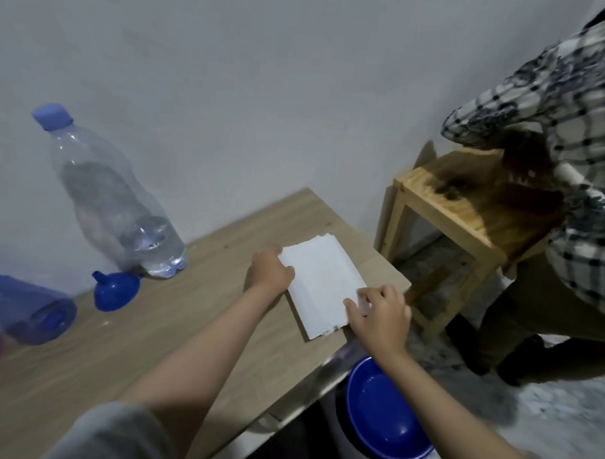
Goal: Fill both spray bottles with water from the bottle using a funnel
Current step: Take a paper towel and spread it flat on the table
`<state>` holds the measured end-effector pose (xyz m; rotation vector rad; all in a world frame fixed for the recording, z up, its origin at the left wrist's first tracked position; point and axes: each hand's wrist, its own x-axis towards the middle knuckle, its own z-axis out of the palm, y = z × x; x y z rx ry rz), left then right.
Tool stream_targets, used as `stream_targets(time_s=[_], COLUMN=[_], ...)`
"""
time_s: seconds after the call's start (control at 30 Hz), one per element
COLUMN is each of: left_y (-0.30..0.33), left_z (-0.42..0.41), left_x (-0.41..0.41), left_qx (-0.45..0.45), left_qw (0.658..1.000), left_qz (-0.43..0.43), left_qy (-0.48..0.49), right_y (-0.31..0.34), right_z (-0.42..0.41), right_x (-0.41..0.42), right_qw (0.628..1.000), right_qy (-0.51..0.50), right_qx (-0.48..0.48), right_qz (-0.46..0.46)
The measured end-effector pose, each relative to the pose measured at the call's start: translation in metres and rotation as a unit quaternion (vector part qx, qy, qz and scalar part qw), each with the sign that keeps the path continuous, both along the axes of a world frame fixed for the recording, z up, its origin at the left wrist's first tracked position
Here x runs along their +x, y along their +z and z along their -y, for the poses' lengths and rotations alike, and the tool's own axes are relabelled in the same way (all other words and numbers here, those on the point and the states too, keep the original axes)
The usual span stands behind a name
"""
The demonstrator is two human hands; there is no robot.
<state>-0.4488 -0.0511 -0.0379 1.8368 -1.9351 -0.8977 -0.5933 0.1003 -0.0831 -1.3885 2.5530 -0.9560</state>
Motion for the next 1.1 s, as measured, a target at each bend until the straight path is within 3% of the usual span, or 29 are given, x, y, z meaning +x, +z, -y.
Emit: stream_targets(time_s=[0.47,0.7,0.87,1.1], left_y=[0.021,0.035,0.042,0.062], left_z=[-0.003,-0.009,-0.006,-0.004], left_x=[-0.029,-0.042,-0.049,-0.050], left_qx=[-0.043,-0.029,0.013,0.053], left_qw=[0.995,0.985,0.975,0.957], left_qz=[-0.084,-0.171,-0.213,-0.261], left_qy=[-0.008,0.010,0.061,0.112], right_y=[0.001,0.004,0.012,0.026], right_z=[0.001,0.000,0.005,0.014], right_x=[-0.003,-0.002,0.025,0.017], right_qw=[0.998,0.993,0.987,0.984], right_qy=[-0.017,0.025,0.093,0.074], right_qx=[-0.012,-0.088,-0.128,-0.159], right_qz=[0.054,0.077,0.026,0.027])
